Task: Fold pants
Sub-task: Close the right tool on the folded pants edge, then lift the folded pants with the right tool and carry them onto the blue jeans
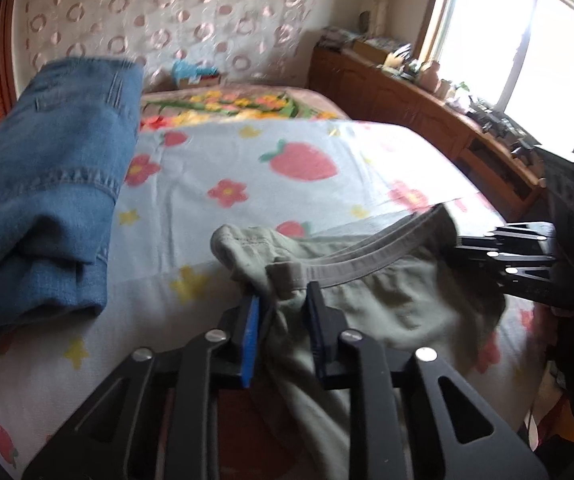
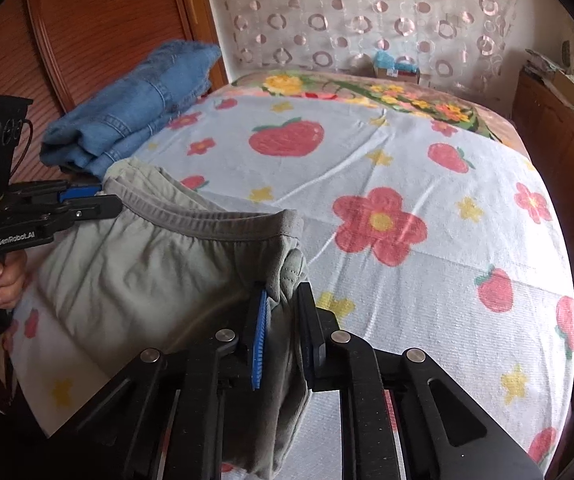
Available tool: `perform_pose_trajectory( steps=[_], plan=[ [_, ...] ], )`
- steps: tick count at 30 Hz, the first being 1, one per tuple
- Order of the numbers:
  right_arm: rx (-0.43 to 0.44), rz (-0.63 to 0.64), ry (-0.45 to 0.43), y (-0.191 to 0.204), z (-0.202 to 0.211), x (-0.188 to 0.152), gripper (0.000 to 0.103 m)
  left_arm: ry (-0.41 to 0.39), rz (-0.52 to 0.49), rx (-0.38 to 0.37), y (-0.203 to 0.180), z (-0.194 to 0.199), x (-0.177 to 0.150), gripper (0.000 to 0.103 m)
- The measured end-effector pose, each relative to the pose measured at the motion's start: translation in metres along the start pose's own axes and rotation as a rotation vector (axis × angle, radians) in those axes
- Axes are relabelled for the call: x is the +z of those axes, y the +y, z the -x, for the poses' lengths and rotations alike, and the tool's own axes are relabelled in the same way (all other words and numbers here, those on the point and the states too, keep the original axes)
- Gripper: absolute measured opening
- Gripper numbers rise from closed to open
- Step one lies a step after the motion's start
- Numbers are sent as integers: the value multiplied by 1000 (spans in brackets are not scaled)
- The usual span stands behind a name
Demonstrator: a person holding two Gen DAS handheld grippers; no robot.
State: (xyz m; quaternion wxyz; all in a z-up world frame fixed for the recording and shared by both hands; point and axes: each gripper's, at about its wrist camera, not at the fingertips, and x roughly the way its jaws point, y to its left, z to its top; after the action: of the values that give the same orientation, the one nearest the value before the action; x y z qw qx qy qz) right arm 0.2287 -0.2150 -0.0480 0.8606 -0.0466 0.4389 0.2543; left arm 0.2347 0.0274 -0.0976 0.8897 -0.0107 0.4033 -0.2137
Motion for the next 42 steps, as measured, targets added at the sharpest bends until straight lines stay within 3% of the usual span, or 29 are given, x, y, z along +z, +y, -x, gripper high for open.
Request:
perform_pose_trajectory(
  steps=[17,30,42],
  plan=[
    [-22,52,-129,29,54,12,11,-135,-22,50,-25,56,3,9],
    [-47,155,-254,58,95,67,11,-267,-36,87,-18,107,34,9],
    [-13,212,-274,78,83,119,11,-327,-15,160,18,134,55,9]
  ],
)
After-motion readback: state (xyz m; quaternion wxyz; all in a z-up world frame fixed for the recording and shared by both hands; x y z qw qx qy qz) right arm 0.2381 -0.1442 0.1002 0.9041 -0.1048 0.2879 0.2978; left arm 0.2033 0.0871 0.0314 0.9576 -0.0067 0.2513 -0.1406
